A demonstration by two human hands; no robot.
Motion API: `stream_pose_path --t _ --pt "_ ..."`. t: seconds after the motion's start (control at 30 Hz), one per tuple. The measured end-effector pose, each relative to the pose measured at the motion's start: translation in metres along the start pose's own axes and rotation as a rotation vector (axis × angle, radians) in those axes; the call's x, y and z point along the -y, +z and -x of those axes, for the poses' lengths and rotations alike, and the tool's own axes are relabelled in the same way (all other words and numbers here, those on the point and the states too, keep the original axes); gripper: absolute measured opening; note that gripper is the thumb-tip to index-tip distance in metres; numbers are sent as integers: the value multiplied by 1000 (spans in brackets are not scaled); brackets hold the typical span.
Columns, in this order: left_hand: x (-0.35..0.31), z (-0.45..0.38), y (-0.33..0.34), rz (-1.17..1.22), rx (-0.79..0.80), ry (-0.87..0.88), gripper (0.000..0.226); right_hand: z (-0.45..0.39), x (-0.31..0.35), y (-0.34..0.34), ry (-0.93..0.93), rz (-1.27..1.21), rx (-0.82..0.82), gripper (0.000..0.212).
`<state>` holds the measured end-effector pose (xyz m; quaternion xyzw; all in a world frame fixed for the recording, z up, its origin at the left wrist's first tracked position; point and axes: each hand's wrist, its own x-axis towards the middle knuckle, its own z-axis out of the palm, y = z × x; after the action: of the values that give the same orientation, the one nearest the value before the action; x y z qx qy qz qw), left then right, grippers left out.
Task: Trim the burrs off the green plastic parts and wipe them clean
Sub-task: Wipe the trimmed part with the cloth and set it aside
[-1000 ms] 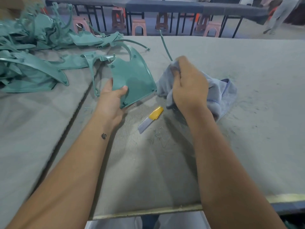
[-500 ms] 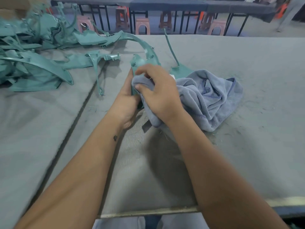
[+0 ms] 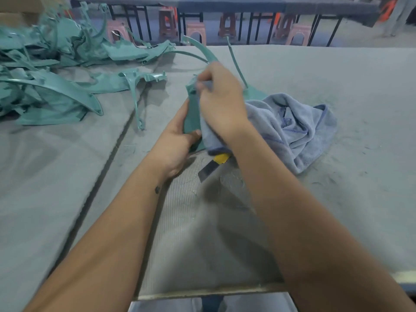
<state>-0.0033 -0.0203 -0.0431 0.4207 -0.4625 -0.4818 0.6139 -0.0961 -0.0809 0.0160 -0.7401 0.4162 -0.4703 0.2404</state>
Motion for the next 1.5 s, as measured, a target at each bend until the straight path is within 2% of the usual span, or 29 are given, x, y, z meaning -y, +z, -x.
stream_pose_path --t 0.07,0.13,0.27,0.33,0.47,0.5,0.57,0.63,0.7,0.73,0.8,0.97,1.03,1.1,1.17,1.23,1.3,1.4,1.47,1.5 --pt "0 2 -2 -18 3 18 71 3 5 0 -39 -28 103 14" --pt "-1 3 -3 -64 -12 28 68 -5 7 -8 -24 -52 138 14" --pt "-5 5 -1 -98 -20 11 71 -19 11 -27 -19 72 46 10" --pt "-7 7 -1 -101 0 7 71 -21 15 -29 -51 181 55 14" --pt "-8 8 -1 -159 8 46 68 -25 33 -34 -121 283 336 15" --pt "-8 8 -1 -168 7 50 68 -27 36 -35 -126 288 361 14" --pt "-6 9 -2 -164 5 46 69 -30 30 -35 -102 280 271 15" --pt "-3 9 -4 -142 -4 33 70 -31 15 -30 -15 268 71 16" --pt "-2 6 -4 -171 2 45 70 -23 -1 -20 79 203 -84 7" --pt "-2 4 -3 -184 4 57 70 -16 -6 -13 111 161 -111 3" --pt "-1 2 -3 -118 -9 58 69 3 -9 6 101 118 -83 5" --pt "-2 1 -10 246 -50 -24 59 39 4 31 -167 30 218 22" --pt "-3 0 -12 269 -42 -44 72 29 -3 25 -166 62 187 27" --pt "-5 0 -13 270 -7 -63 86 16 -19 17 -53 97 61 33" --pt "-7 1 -12 303 37 -71 90 3 -35 3 129 64 -61 33" --pt "-7 2 -11 348 63 -82 89 -3 -43 -3 197 35 -90 32" --pt "-9 2 -9 428 63 -99 75 5 -38 2 117 1 -28 32" --pt "-8 2 -13 578 18 -153 40 30 -22 15 -121 -43 254 27" --pt "-5 2 -17 574 -53 -190 36 36 -19 14 -211 -24 414 25" --pt "-4 2 -18 561 -73 -193 38 36 -19 11 -202 -46 440 25"
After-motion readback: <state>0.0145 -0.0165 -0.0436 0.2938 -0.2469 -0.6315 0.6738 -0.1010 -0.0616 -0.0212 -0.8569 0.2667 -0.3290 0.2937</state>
